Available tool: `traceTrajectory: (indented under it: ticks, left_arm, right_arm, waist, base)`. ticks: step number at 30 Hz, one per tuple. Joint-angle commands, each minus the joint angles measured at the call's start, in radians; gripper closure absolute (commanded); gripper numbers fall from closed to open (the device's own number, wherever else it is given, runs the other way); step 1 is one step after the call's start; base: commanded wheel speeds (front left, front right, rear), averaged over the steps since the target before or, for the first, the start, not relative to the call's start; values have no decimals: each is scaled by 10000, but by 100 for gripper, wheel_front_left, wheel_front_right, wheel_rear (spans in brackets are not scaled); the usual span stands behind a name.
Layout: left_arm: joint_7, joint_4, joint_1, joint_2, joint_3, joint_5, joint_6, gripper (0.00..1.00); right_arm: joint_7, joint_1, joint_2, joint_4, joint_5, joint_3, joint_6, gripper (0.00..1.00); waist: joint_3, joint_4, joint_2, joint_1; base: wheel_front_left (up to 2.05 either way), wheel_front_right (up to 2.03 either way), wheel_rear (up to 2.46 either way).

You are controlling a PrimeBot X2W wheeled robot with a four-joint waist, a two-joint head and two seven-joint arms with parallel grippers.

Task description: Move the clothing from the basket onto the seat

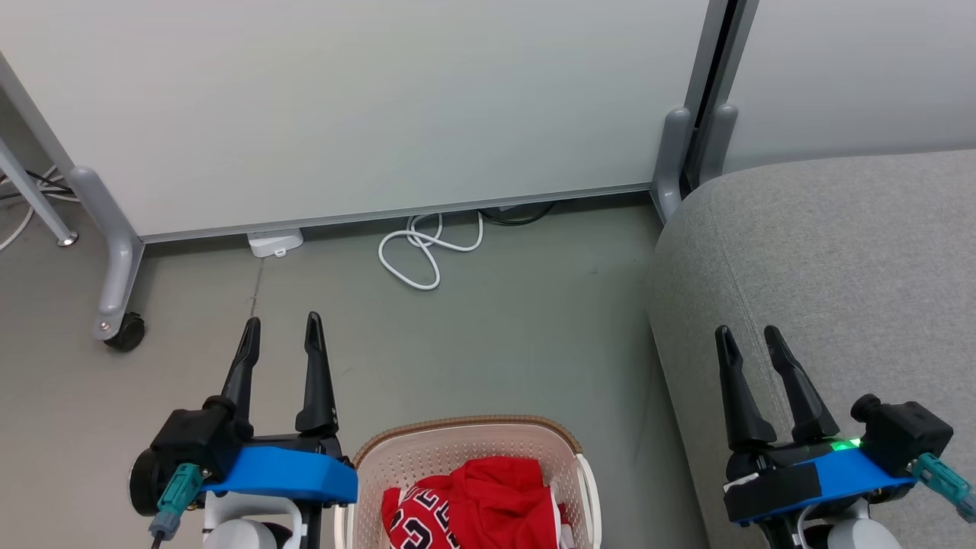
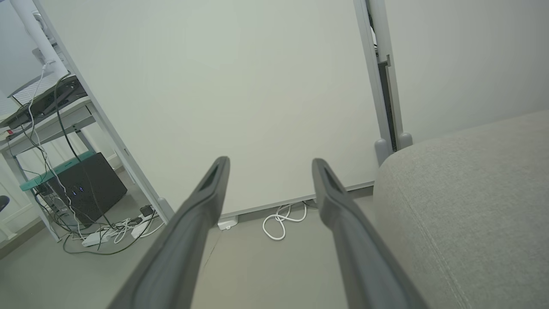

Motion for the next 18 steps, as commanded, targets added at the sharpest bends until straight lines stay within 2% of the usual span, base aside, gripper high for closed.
traceTrajectory:
  ticks: [1, 18]
  left_arm:
    - [-75, -88, -197, 76, -72, 215, 63, 0]
    - [-425, -14, -238, 107, -358, 1627, 180, 0]
  right_arm:
    - [-78, -175, -77, -117, -214, 37, 20, 0]
    - [-424, -212, -85, -180, -1635, 199, 23, 0]
  waist:
    - [2, 5, 0, 0]
    - [93, 60, 0, 0]
  base:
    - [0, 0, 0]
    - [0, 0, 0]
